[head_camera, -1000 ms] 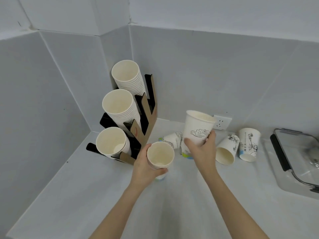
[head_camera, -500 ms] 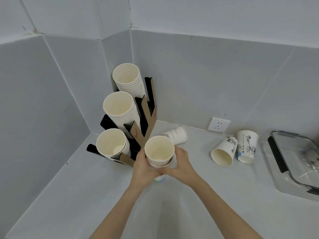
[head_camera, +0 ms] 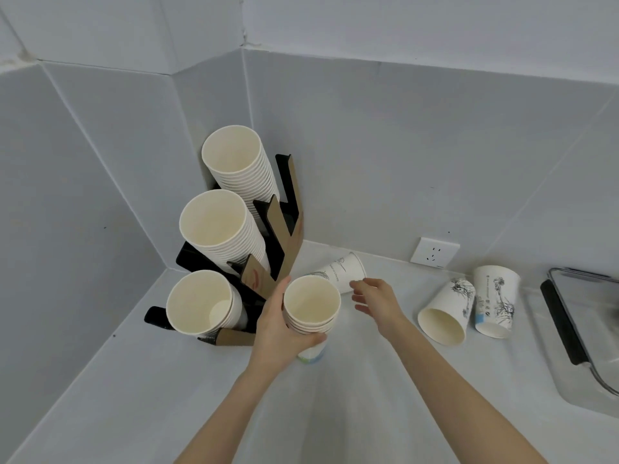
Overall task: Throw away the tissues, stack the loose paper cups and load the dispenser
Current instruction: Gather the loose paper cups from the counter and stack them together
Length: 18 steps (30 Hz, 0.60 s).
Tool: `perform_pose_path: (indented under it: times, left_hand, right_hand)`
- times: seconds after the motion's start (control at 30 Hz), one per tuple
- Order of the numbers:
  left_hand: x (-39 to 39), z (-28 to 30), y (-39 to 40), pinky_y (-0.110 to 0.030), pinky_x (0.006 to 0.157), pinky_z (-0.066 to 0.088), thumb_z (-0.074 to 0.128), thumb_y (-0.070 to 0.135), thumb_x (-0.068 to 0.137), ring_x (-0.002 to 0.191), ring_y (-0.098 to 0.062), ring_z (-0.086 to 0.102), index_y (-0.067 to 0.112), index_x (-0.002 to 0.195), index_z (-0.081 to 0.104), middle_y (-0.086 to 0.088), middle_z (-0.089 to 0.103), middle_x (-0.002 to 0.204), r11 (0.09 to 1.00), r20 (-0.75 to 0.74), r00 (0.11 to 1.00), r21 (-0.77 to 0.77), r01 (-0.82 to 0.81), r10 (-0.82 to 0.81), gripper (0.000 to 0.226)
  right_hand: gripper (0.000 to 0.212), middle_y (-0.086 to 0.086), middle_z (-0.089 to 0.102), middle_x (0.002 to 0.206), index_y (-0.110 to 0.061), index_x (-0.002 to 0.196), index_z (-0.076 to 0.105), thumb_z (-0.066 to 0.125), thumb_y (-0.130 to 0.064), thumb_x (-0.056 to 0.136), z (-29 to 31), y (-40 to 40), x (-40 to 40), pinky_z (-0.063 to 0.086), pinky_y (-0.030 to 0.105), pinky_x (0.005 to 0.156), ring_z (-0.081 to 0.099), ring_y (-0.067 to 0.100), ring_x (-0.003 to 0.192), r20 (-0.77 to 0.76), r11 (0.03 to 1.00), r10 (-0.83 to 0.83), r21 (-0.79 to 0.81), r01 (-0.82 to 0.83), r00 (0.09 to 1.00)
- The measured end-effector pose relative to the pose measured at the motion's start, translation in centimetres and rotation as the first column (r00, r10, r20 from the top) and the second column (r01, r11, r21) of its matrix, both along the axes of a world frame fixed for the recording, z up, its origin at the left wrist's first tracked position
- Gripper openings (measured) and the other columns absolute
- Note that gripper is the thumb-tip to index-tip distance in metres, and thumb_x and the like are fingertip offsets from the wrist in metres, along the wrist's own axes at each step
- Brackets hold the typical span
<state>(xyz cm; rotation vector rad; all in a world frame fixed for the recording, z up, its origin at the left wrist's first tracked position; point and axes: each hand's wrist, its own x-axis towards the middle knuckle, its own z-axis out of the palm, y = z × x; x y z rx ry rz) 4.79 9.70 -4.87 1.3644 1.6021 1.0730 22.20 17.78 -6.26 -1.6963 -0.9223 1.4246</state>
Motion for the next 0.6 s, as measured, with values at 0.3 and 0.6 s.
perform_pose_path:
  times: [0.3,0.6]
  left_hand:
    - [0.8,-0.7,2.7,-0.011,0.092,0.041,0.079,0.040,0.038,0.113,0.014,0.041,0.061,0.110,0.029,0.037,0.044,0.116,0.999,-0.025,0.998,0.016,0.050,-0.050,0.090]
    - [0.7,-2.0,2.8,0.003,0.084,0.037,0.086,0.029,0.045,0.115,0.015,0.039,0.048,0.125,0.031,0.025,0.043,0.123,0.997,-0.015,0.997,0.020,0.069,-0.069,0.098]
  right_hand:
    - [0.092,0.017,0.063,0.115,-0.004,0.117,0.048,0.084,-0.045,0.042,-5.0,5.5,-1.1,0.058,0.041,0.078,0.066,0.033,0.097,-0.341,0.943,-0.294,-0.258,0.212,0.893]
    - [0.071,0.014,0.066,0.097,0.001,0.110,0.054,0.078,-0.042,0.058,-4.0,6.5,-1.8,0.054,0.032,0.060,0.066,0.027,0.084,-0.281,0.941,-0.337,-0.116,0.317,0.898]
